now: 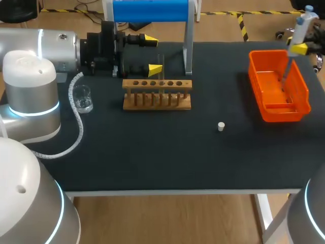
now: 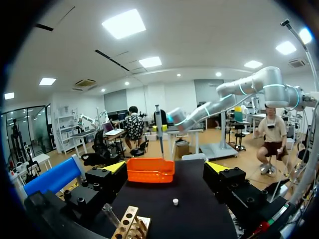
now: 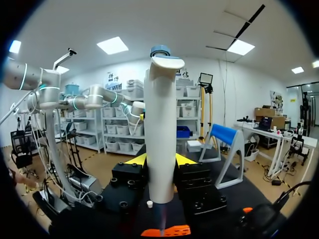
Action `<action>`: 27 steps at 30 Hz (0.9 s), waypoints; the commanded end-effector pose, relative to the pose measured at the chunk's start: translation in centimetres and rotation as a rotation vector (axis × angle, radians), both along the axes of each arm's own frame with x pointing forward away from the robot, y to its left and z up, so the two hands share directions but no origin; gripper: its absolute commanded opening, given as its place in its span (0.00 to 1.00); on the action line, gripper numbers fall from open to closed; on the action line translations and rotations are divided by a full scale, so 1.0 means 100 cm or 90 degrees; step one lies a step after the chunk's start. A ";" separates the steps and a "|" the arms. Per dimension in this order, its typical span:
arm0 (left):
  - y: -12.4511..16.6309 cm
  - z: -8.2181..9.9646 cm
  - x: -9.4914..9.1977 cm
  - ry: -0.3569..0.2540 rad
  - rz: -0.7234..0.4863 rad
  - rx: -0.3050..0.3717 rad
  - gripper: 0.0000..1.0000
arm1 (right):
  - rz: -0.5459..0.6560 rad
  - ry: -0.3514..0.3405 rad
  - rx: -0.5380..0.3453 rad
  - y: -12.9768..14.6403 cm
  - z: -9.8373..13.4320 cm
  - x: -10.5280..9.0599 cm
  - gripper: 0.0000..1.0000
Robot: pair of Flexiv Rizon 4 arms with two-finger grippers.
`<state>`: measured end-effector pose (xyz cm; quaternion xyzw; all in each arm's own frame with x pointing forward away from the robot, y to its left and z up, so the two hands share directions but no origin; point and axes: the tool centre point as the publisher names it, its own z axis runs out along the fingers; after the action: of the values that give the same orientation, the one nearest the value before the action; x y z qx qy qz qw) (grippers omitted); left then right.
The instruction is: Invert the test tube, pick up the pipette, mount the tip to pipette, aspirate from beaker and dispense into the tube, eject the tip, return the pipette, and cap with the stopper.
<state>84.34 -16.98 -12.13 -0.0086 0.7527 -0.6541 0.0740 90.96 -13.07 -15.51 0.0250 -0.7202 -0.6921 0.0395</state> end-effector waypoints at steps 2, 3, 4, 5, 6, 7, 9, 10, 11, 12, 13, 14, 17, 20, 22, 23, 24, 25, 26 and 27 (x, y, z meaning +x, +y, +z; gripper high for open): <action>0.001 -0.001 0.000 -0.001 -0.001 -0.002 1.00 | 0.007 0.005 0.011 -0.017 -0.009 0.001 0.00; 0.001 -0.001 0.000 -0.001 -0.001 -0.002 1.00 | 0.007 0.006 0.011 -0.019 -0.011 0.001 0.00; 0.001 -0.001 0.000 -0.001 -0.001 -0.002 1.00 | 0.006 0.006 0.012 -0.020 -0.012 0.000 0.00; 0.001 -0.001 0.000 -0.001 -0.001 -0.002 1.00 | 0.006 0.007 0.012 -0.021 -0.013 0.000 0.00; 0.001 -0.001 0.000 -0.001 -0.001 -0.002 1.00 | 0.005 0.008 0.011 -0.022 -0.014 -0.001 0.00; 0.001 -0.001 0.000 -0.001 -0.001 -0.002 1.00 | 0.006 0.009 0.011 -0.023 -0.015 -0.001 0.00; 0.001 -0.001 0.000 -0.001 -0.001 -0.002 1.00 | 0.008 0.009 0.013 -0.024 -0.016 -0.002 0.00; 0.001 -0.001 0.000 -0.001 -0.001 -0.002 1.00 | 0.009 0.008 0.012 -0.024 -0.016 -0.002 0.00; 0.001 -0.001 0.000 -0.001 -0.001 -0.002 1.00 | 0.011 0.008 0.013 -0.024 -0.016 -0.003 0.00; 0.001 -0.001 0.000 -0.001 -0.001 -0.002 1.00 | 0.012 0.008 0.013 -0.024 -0.017 -0.003 0.00; 0.001 -0.001 0.000 -0.001 -0.001 -0.002 1.00 | 0.011 0.007 0.010 -0.024 -0.018 -0.003 0.00; 0.001 -0.001 0.000 -0.001 -0.001 -0.002 1.00 | 0.011 0.007 0.008 -0.024 -0.019 -0.003 0.00; 0.001 -0.001 0.000 -0.001 -0.001 -0.002 1.00 | 0.013 0.008 0.007 -0.023 -0.020 -0.003 0.00; 0.001 -0.001 0.000 -0.001 -0.001 -0.002 1.00 | 0.017 0.004 -0.001 -0.021 -0.021 -0.004 0.00; 0.001 -0.001 0.000 -0.001 -0.001 -0.002 1.00 | 0.017 0.004 -0.001 -0.021 -0.021 -0.004 0.00; 0.001 -0.001 0.000 -0.001 -0.001 -0.002 1.00 | 0.017 0.004 -0.001 -0.021 -0.021 -0.004 0.00; 0.001 -0.001 0.000 -0.001 -0.001 -0.002 1.00 | 0.017 0.004 -0.001 -0.021 -0.021 -0.004 0.00; 0.001 -0.001 0.000 -0.001 -0.001 -0.002 1.00 | 0.017 0.004 -0.001 -0.021 -0.021 -0.004 0.00; 0.001 -0.001 0.000 -0.001 -0.001 -0.002 1.00 | 0.017 0.004 -0.001 -0.021 -0.021 -0.004 0.00; 0.001 -0.001 0.000 -0.001 -0.001 -0.002 1.00 | 0.017 0.004 -0.001 -0.021 -0.021 -0.004 0.00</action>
<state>84.34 -16.98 -12.13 -0.0086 0.7527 -0.6541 0.0740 90.40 -15.04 -17.62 0.0307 -0.7195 -0.6920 0.0490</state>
